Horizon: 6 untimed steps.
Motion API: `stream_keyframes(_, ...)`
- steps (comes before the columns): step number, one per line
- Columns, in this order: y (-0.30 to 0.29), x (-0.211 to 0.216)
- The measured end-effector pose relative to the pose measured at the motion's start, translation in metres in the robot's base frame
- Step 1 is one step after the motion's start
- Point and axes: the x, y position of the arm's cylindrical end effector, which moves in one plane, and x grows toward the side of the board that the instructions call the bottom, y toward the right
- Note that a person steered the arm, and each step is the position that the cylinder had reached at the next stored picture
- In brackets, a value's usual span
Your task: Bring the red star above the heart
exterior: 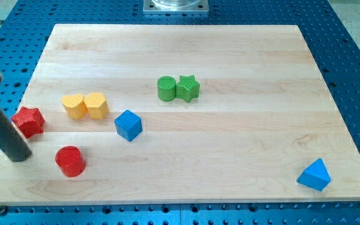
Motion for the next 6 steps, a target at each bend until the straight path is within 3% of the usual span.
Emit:
stream_keyframes(4, -0.010, -0.014)
stream_keyframes(6, 0.022, -0.110)
